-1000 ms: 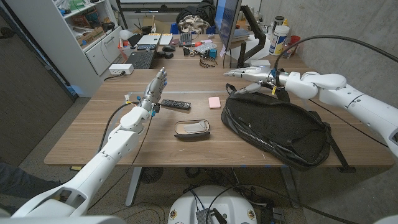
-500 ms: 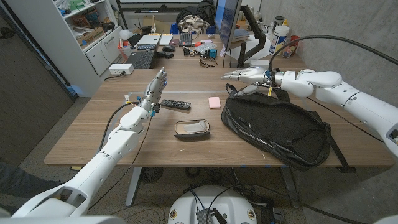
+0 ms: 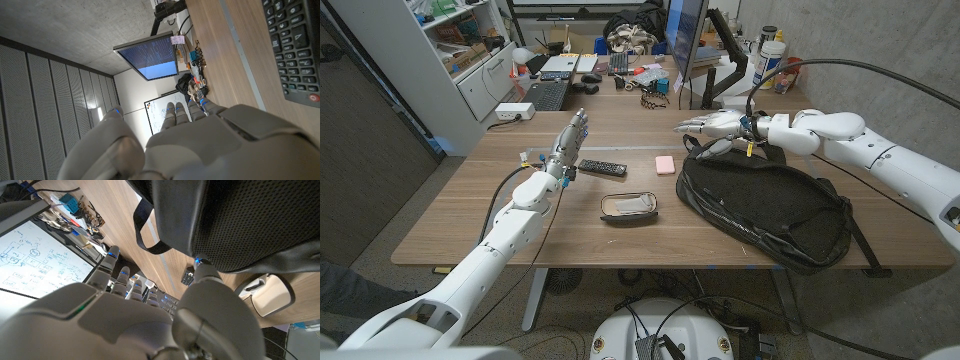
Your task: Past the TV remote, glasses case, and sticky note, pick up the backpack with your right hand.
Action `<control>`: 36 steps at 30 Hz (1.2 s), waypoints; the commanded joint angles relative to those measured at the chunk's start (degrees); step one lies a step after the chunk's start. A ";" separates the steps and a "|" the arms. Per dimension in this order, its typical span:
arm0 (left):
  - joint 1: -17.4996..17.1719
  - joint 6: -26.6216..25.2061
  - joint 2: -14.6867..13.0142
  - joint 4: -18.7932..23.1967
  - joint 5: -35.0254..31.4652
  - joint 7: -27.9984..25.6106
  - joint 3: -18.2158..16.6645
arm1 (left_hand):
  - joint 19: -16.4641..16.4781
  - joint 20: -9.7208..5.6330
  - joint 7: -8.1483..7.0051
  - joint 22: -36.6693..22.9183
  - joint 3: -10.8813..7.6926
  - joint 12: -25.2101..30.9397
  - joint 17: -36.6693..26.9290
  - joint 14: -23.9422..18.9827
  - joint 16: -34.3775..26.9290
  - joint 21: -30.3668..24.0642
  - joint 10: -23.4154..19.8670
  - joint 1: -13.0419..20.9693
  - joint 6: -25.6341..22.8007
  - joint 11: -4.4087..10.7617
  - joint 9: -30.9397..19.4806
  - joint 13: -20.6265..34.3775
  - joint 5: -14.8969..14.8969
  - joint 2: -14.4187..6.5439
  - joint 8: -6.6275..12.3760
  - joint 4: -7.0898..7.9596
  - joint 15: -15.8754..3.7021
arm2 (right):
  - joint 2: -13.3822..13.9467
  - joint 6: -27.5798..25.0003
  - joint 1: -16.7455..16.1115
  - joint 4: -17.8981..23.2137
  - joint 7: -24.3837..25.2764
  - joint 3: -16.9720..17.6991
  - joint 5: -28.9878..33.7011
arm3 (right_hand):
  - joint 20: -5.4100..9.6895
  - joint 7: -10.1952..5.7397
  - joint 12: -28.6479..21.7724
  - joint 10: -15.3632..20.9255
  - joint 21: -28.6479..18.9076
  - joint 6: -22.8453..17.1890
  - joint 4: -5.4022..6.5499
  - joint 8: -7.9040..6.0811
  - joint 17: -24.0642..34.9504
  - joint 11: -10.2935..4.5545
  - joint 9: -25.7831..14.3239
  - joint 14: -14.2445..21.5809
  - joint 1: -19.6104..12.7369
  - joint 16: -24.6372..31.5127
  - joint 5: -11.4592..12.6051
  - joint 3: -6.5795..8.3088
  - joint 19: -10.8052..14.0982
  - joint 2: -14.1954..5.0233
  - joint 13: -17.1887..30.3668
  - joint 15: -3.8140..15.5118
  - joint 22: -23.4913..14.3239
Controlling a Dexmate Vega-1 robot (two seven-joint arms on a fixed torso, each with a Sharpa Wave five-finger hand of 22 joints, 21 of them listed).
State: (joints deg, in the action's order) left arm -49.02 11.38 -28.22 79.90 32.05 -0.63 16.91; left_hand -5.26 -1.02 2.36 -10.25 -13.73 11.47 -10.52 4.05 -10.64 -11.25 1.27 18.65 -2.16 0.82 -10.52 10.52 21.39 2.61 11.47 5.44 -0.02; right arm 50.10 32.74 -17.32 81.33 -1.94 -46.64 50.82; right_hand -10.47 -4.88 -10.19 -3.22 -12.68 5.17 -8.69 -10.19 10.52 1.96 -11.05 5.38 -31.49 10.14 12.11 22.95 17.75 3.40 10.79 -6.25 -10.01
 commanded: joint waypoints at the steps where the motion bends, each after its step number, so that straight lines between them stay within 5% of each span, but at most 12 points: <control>1: 0.02 0.44 0.41 -0.70 0.11 0.35 0.18 | 0.02 0.26 0.03 -0.13 0.20 0.07 -0.13 0.04 -0.20 -0.11 0.33 0.14 -0.55 0.25 -0.20 0.32 -0.02 -0.32 0.03 0.18 -0.18 | 0.00 -1.40 0.02 2.15 -3.55 -0.67 1.53 | -0.59 -0.06 -0.16 -0.85 0.12 0.95 0.46 -0.15 0.19 0.59 -0.14 -0.75 -0.08 -0.09 0.57 0.07 -0.03 0.45 0.18 -0.32 -0.20; 36: -0.40 -0.37 0.67 -0.97 0.24 -0.04 0.49 | -0.12 0.55 -0.02 -0.14 0.49 0.08 -0.15 -0.04 -0.25 -0.13 0.29 0.16 -0.77 0.33 -0.21 0.32 -0.09 -0.51 0.04 0.22 0.18 | -3.94 1.21 4.31 -7.63 -4.44 -5.96 4.02 | -1.26 -0.47 -0.99 -0.95 0.39 0.92 0.60 -0.73 0.19 0.90 -0.10 -1.41 -0.22 0.30 0.82 0.20 0.77 0.51 0.16 0.17 -0.24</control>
State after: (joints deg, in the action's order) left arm -49.52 11.35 -27.87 79.65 32.12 -0.89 17.15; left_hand -5.04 -0.81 2.36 -10.25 -13.57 11.48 -10.52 4.05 -10.64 -11.25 1.27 18.65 -2.16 0.82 -10.52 10.52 21.40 2.61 11.47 5.61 -0.01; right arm 47.89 33.57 -14.51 77.36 -6.79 -50.75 54.19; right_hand -11.50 -5.06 -10.86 -4.02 -12.28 6.21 -8.27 -10.42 10.51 2.76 -11.05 4.28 -31.47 10.14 12.55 23.01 17.98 3.38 10.78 -6.13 -10.00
